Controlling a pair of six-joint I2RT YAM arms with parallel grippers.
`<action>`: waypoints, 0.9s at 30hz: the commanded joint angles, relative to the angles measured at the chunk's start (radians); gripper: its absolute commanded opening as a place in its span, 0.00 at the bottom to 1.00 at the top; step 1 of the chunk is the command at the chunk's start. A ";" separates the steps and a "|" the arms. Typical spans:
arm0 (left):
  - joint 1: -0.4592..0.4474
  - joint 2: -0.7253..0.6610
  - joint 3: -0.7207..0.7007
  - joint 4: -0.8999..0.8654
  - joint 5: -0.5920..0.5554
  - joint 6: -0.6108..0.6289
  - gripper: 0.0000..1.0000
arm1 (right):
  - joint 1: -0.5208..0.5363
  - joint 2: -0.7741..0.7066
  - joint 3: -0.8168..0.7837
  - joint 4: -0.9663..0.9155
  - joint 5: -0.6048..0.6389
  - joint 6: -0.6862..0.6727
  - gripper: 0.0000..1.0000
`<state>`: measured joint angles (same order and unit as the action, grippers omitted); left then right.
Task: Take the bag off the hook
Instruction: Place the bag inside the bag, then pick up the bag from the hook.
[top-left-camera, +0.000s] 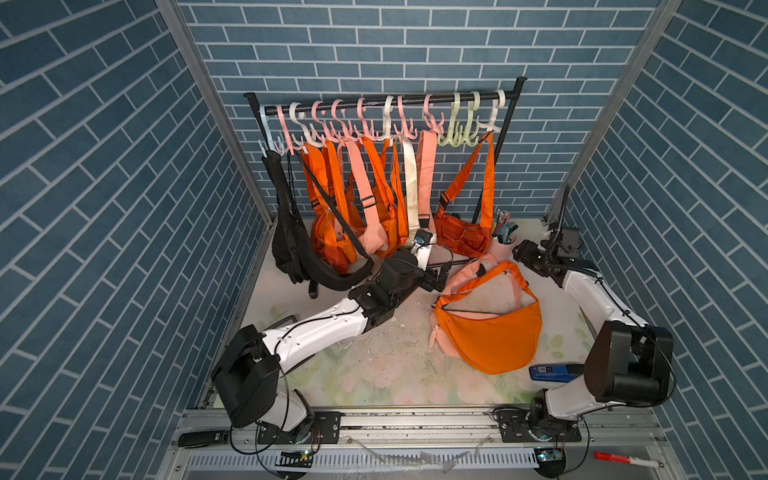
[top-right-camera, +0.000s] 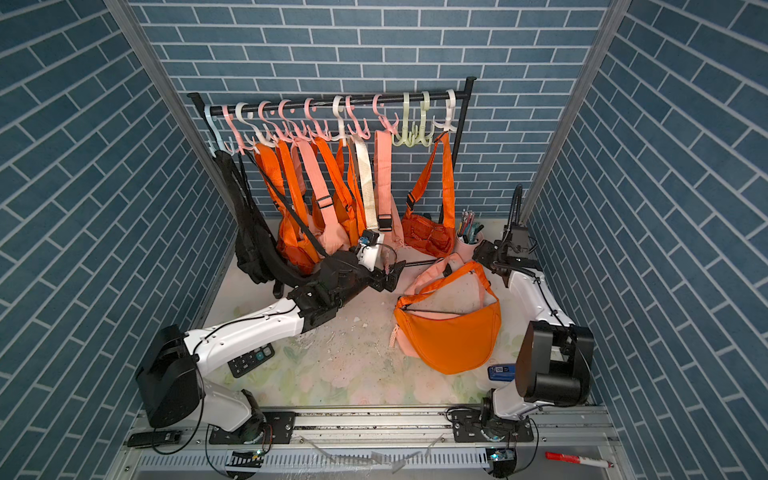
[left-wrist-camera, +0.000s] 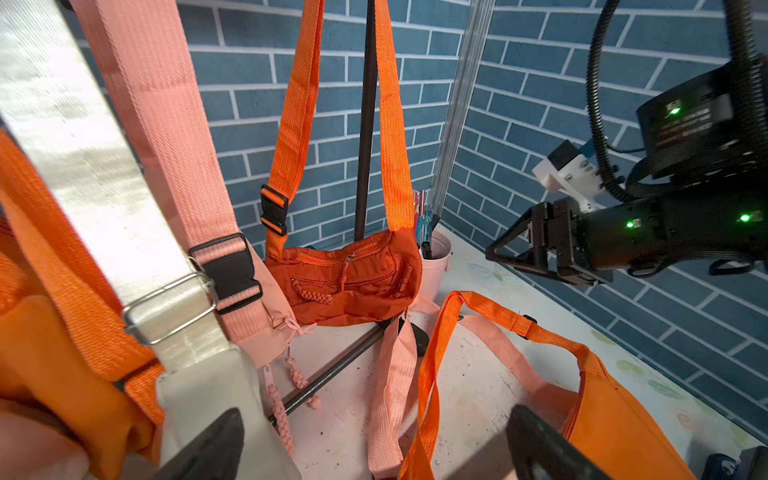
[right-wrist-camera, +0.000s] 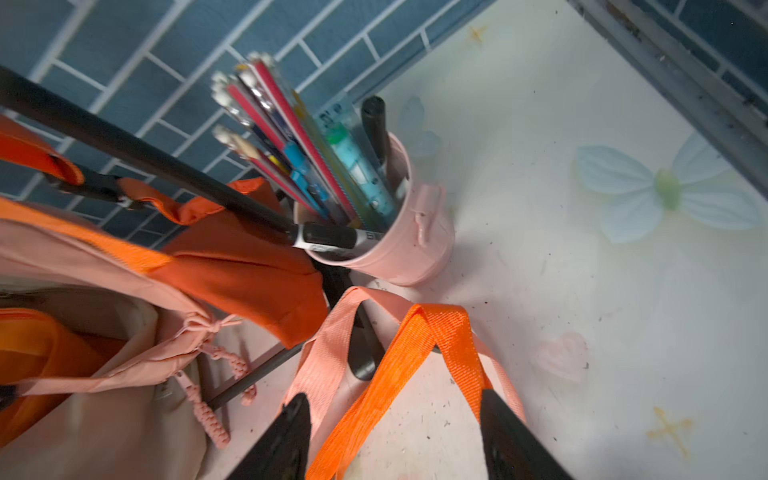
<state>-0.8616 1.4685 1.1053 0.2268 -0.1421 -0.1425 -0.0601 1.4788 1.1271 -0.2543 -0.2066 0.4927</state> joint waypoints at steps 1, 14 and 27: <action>0.013 -0.061 0.017 -0.101 -0.014 0.028 0.99 | -0.001 -0.091 0.009 -0.054 -0.015 -0.028 0.69; 0.032 -0.259 0.087 -0.393 0.043 0.069 0.99 | 0.011 -0.366 -0.047 0.041 -0.156 -0.023 0.63; 0.032 -0.448 -0.045 -0.403 0.042 0.155 0.99 | 0.102 -0.137 0.218 0.032 -0.262 -0.093 0.67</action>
<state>-0.8352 1.0405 1.0744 -0.1818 -0.0887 -0.0132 0.0261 1.2896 1.2716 -0.2176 -0.4206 0.4511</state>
